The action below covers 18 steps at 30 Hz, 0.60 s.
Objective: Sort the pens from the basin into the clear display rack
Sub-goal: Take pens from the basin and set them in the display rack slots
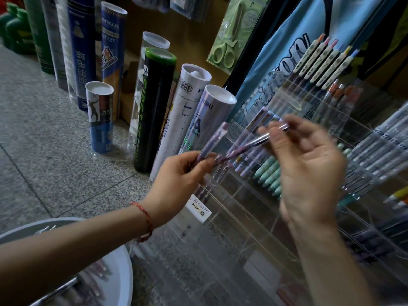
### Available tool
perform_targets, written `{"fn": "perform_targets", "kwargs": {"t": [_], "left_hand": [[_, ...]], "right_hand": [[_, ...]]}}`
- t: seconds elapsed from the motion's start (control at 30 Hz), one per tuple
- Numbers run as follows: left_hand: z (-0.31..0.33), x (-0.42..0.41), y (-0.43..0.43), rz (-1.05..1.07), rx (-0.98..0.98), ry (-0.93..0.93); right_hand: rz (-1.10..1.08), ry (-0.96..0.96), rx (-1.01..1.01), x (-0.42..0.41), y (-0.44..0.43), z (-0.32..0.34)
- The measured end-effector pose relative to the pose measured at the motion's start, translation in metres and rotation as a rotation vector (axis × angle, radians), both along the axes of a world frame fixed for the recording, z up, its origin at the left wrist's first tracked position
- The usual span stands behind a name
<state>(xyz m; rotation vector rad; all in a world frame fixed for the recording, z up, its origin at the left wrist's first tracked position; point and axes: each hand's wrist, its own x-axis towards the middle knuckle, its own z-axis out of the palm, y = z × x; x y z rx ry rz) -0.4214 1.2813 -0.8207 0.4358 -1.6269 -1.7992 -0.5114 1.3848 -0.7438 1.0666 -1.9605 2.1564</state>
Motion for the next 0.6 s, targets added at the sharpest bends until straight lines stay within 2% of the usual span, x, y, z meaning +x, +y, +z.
{"fn": "perform_targets", "kwargs": {"t": [0.13, 0.27, 0.3, 0.37, 0.43, 0.6], "left_hand": [[-0.01, -0.003, -0.008, 0.012, -0.024, -0.102], [-0.017, -0.006, -0.008, -0.016, -0.06, -0.11], [-0.017, -0.006, -0.008, -0.017, -0.057, -0.102], [-0.014, -0.008, -0.009, -0.023, -0.044, -0.083], [-0.013, -0.009, -0.01, -0.03, -0.032, -0.071], [-0.016, -0.009, -0.009, -0.057, -0.048, -0.074]], "right_hand": [[-0.141, 0.351, 0.075, -0.004, 0.005, -0.002], [-0.182, 0.494, -0.044, -0.013, 0.015, 0.012], [-0.19, 0.559, -0.019, -0.014, 0.016, 0.016], [-0.199, 0.692, 0.183, -0.012, 0.013, 0.007], [-0.169, 0.651, 0.334, -0.01, 0.01, -0.019], [-0.093, 0.249, 0.35, -0.019, -0.003, -0.049]]}}
